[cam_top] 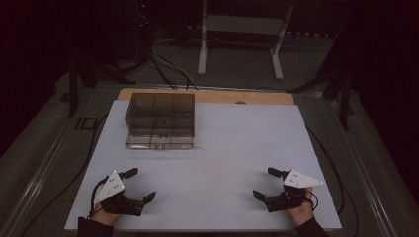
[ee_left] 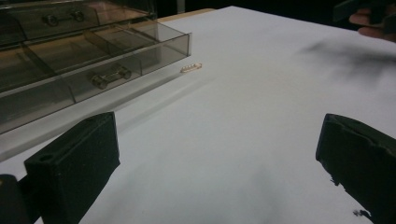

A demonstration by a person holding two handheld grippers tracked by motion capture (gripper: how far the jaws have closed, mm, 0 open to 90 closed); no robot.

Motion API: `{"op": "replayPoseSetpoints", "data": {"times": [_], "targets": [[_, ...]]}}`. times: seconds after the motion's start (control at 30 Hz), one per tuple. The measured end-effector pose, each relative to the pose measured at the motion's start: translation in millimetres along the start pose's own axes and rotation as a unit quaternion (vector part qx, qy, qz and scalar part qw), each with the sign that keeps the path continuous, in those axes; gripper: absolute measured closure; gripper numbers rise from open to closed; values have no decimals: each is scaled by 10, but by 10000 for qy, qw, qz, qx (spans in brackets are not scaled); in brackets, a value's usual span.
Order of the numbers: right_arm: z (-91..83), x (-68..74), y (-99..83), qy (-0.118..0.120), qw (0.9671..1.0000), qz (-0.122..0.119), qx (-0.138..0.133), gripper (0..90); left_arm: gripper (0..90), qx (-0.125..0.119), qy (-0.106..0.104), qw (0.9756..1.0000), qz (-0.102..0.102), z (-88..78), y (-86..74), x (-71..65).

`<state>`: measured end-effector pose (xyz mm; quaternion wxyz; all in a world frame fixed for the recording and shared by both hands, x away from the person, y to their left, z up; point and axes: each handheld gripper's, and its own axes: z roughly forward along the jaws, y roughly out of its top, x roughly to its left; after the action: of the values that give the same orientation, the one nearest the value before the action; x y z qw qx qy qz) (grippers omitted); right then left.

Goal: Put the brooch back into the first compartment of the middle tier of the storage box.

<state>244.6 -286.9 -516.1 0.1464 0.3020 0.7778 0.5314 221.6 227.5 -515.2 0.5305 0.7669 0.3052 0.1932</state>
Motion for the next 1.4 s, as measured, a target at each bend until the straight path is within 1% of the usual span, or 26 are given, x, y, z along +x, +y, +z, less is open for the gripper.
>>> {"op": "replayPoseSetpoints", "data": {"times": [0.07, 0.13, 0.23, 0.33, 0.4, 0.43, 0.47, 0.5, 0.53, 0.57, 0.6, 0.63, 0.7, 0.73, 0.77, 0.83, 0.9, 1.0, 1.17, 1.2, 1.3, 1.4], "targets": [[9, -1, 3, -34, 10000, -5, 80, 0, 2, 38, 30, 10000, 18, 1, 2, -6], [15, 0, 4, -28, 9999, 1, 115, 0, 2, 25, 43, 10000, -32, -2, 1, -2], [24, -12, 4, 7, 9998, 95, 171, 0, 2, -30, 63, 9999, -77, -11, 1, 3], [9, -23, 10, -47, 9998, 137, 144, 0, 3, -68, 63, 9999, -85, -16, 8, 1], [6, -25, 12, -61, 9998, 147, 142, 0, 3, -64, 61, 9999, -52, -19, 10, -5], [6, -20, 12, -78, 9998, 122, 170, 0, 3, -53, 43, 10000, -39, -20, 12, -8], [16, -8, 4, -127, 9996, 34, 245, 0, 3, -59, 29, 10000, -39, -19, 15, -9], [16, -8, 4, -127, 9996, 34, 245, 0, 3, -79, 14, 10000, -33, -20, 22, -11], [25, -6, 3, -138, 9994, 36, 306, 0, 2, -85, 16, 10000, -24, -24, 24, -15], [21, -9, 25, -76, 9994, 149, 317, 0, 2, -82, 21, 10000, -14, -28, 21, -18], [21, -9, 25, -76, 9994, 149, 317, 0, 2, -82, 9, 10000, -11, -29, 18, -18], [16, -13, 40, -18, 9992, 223, 329, 0, 3, -79, -8, 10000, -21, -29, 18, -16], [11, -11, 54, 24, 9989, 276, 369, 0, 3, -76, -9, 10000, -34, -28, 16, -17], [6, 0, 69, 94, 9988, 270, 399, 0, 3, -81, -11, 10000, -25, -30, 17, -19], [6, 0, 69, 94, 9988, 270, 399, 0, 3, -82, -15, 10000, -10, -30, 19, -26], [0, 18, 92, 57, 9990, 213, 385, 0, 2, -84, -31, 10000, 15, -28, 24, -29], [-7, 36, 123, -12, 9990, 167, 417, 0, 3, -83, -35, 10000, -10, -24, 24, -25], [-15, 42, 149, -37, 9991, 166, 382, 0, 3, -55, -67, 10000, -9, -14, 17, -24], [-19, 46, 180, -65, 9992, 176, 367, 0, 3, -73, -59, 10000, 7, -23, 21, -29], [-20, 52, 193, -88, 9991, 168, 370, 0, 3, -90, -74, 9999, -17, -26, 23, -28], [-23, 86, 259, -123, 9992, 51, 384, 0, 3, -90, -60, 9999, -16, -28, 22, -30], [-30, 92, 282, -136, 9992, 30, 378, 0, 3, -89, -66, 9999, 5, -29, 27, -34]]}}
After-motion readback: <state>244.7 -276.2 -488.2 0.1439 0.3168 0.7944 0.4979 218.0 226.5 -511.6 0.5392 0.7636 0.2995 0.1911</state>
